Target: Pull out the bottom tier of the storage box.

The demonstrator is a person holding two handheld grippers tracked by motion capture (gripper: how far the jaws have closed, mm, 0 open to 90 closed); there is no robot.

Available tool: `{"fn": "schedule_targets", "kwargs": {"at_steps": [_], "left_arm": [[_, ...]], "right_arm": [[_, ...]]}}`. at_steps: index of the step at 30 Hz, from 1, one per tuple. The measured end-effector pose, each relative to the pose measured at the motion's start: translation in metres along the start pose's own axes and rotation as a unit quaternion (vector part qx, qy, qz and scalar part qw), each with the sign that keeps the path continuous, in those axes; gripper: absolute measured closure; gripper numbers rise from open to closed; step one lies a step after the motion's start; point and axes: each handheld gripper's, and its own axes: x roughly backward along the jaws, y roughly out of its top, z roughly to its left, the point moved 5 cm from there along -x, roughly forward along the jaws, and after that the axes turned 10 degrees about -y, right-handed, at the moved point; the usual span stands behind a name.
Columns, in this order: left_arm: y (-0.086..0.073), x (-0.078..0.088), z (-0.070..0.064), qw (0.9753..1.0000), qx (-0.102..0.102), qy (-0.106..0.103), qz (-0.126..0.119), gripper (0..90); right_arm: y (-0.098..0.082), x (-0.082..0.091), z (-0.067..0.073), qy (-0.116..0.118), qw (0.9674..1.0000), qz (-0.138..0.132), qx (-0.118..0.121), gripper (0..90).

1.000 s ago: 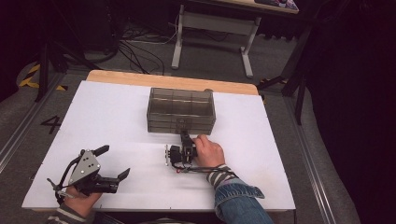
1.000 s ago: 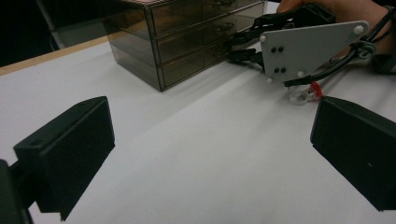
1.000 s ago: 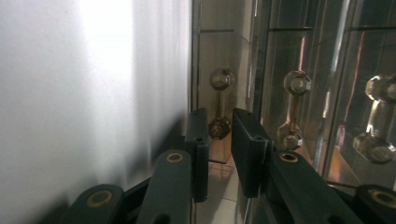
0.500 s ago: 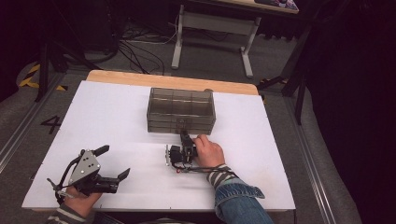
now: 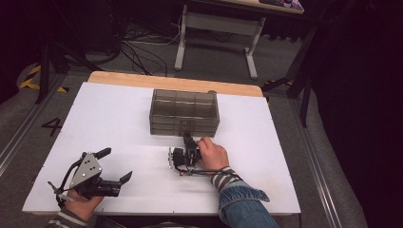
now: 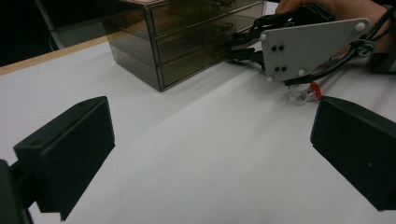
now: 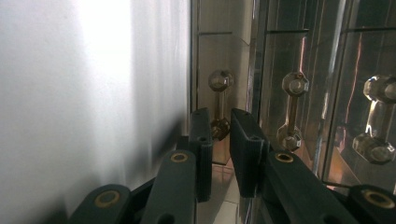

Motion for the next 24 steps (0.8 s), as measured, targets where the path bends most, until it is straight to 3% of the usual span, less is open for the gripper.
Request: {"fn": "schedule_targets", "kwargs": {"at_steps": [24], "left_arm": [[0.0, 0.0, 0.0, 1.0, 0.0, 0.0, 0.0, 0.5]], "right_arm": [[0.0, 0.017, 0.0, 0.02, 0.9998, -0.001, -0.002, 79.3]]}}
